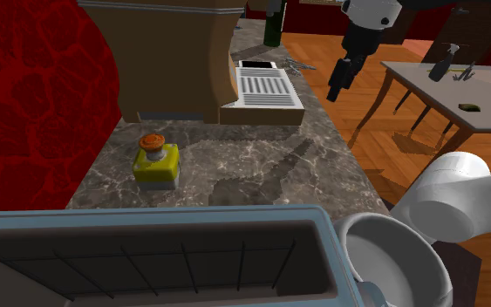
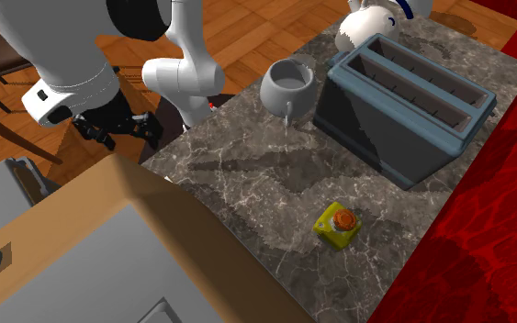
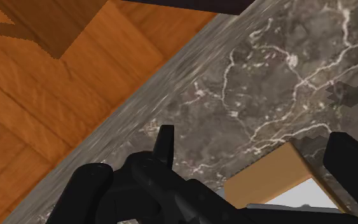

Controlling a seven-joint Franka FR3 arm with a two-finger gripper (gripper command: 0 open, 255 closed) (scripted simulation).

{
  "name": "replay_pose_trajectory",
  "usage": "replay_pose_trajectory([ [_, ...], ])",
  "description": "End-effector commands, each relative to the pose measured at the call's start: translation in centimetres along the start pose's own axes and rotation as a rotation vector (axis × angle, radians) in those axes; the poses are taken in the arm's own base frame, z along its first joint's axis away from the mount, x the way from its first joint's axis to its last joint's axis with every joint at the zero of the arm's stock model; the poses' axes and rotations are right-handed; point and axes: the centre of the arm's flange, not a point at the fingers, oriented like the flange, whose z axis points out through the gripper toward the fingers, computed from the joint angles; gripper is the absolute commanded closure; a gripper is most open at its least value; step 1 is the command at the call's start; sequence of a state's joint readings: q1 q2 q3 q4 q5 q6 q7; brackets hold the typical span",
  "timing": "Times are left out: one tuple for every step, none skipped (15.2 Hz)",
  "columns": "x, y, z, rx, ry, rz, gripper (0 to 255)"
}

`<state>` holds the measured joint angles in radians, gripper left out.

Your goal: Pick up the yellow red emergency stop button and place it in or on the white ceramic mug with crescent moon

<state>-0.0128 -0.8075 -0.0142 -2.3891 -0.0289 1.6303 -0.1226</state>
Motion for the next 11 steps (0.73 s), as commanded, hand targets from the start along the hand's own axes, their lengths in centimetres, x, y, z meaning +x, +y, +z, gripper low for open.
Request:
replay_pose_trajectory([
  [0.0, 0.0, 0.0, 0.0, 0.0, 0.0, 0],
  [0.5, -1.2, -0.1, 0.002, 0.001, -0.003, 0],
  [1.0, -2.4, -0.1, 0.004, 0.002, -0.006, 0],
  [1.5, -3.5, -0.2, 0.007, 0.003, -0.009, 0],
  [2.0, -4.7, -0.3, 0.009, 0.004, -0.012, 0],
  [2.5, -5.9, -0.3, 0.011, 0.005, -0.015, 0],
  [2.9, -7.1, -0.4, 0.013, 0.006, -0.019, 0],
  [3.4, -8.3, -0.5, 0.015, 0.007, -0.022, 0],
  [3.9, -9.5, -0.6, 0.017, 0.008, -0.025, 0],
  [4.4, -10.7, -0.6, 0.02, 0.009, -0.028, 0],
  [4.8, -11.9, -0.7, 0.022, 0.01, -0.031, 0],
])
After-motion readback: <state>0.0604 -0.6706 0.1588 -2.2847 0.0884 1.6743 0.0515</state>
